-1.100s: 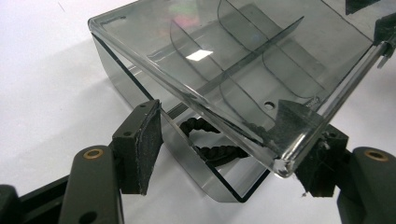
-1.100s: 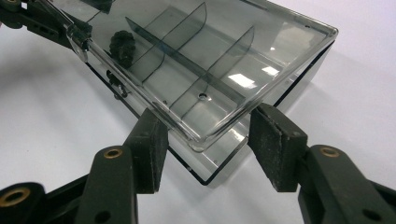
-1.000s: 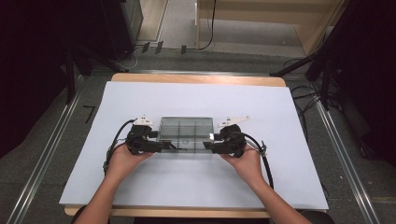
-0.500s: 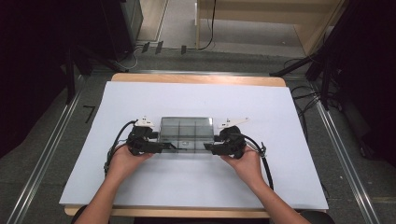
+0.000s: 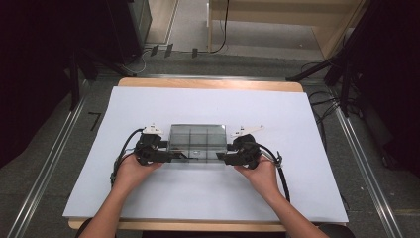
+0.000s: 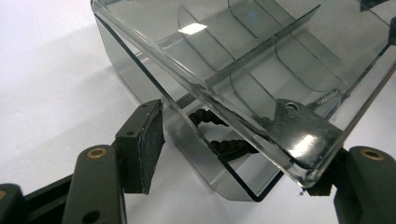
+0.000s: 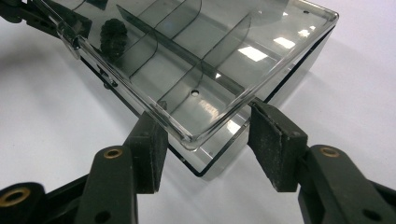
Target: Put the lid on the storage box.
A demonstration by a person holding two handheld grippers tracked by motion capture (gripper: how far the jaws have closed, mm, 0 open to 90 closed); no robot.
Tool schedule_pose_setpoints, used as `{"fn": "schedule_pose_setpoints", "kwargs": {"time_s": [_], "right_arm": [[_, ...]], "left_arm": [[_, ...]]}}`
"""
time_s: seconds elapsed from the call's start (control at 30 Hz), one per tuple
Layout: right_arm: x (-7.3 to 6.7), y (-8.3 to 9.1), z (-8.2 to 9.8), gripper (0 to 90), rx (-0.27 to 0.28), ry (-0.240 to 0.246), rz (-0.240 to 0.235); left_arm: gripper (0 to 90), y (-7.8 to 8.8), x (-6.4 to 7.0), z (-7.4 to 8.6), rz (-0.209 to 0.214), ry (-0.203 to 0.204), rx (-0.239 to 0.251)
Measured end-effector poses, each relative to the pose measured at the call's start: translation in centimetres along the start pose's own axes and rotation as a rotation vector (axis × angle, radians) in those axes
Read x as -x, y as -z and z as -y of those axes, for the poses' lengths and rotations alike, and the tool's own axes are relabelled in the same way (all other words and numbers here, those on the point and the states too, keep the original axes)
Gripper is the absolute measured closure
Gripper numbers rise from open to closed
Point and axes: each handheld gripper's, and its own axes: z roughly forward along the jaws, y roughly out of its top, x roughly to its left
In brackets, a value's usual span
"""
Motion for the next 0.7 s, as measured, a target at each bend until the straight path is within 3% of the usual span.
{"fn": "schedule_pose_setpoints", "kwargs": {"time_s": [0.7], "right_arm": [[-0.04,0.11,0.21,49.4,-0.004,-0.003,-0.005]], "left_arm": [[36.0,0.71,-0.07,0.10,0.023,0.015,-0.003]]}}
